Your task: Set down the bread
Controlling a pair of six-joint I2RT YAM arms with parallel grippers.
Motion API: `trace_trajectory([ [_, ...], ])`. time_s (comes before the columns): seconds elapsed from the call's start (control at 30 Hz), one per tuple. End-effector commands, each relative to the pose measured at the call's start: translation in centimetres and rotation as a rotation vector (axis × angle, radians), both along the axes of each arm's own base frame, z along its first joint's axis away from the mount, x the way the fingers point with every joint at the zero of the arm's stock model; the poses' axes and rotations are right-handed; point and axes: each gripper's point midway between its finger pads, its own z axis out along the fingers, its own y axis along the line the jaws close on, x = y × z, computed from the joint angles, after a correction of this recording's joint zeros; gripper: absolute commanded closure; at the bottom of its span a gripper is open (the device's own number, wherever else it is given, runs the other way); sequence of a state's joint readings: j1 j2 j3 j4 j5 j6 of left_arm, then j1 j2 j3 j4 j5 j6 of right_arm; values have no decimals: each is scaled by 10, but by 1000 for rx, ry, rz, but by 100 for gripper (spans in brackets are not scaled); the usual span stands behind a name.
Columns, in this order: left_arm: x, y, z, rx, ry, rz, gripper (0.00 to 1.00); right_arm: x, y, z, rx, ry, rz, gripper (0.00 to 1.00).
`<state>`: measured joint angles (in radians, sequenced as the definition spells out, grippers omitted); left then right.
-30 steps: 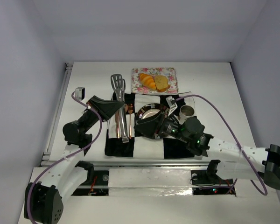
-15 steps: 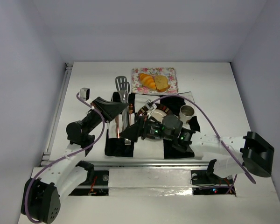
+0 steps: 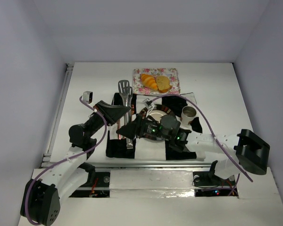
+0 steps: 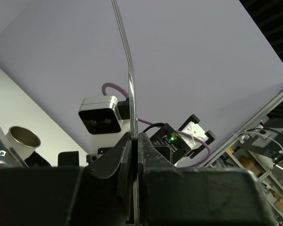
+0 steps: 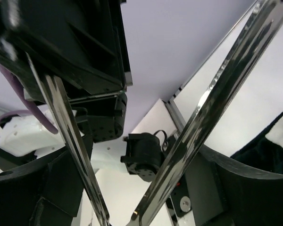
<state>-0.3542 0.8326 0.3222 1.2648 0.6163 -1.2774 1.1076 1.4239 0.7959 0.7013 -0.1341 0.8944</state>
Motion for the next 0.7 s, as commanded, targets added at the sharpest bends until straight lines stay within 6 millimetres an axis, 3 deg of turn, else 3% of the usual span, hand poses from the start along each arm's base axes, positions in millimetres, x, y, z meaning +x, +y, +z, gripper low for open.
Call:
trace_trajectory([
  [0.0, -25, 6, 27, -60, -154, -22, 100, 5, -6, 38, 127, -52, -51, 21],
  [0.13, -24, 5, 22, -57, -128, -28, 100, 6, -8, 41, 133, -54, -63, 32],
  [0.3, -23, 2, 12, -28, -106, -45, 100, 5, -7, 42, 129, -55, -57, 35],
  [0.53, -11, -6, 2, 73, -69, -27, 67, 11, -22, 41, 110, -30, -125, 38],
  [0.67, -10, -6, 0, 84, -65, -22, 59, 14, -33, 52, 125, -35, -168, 41],
])
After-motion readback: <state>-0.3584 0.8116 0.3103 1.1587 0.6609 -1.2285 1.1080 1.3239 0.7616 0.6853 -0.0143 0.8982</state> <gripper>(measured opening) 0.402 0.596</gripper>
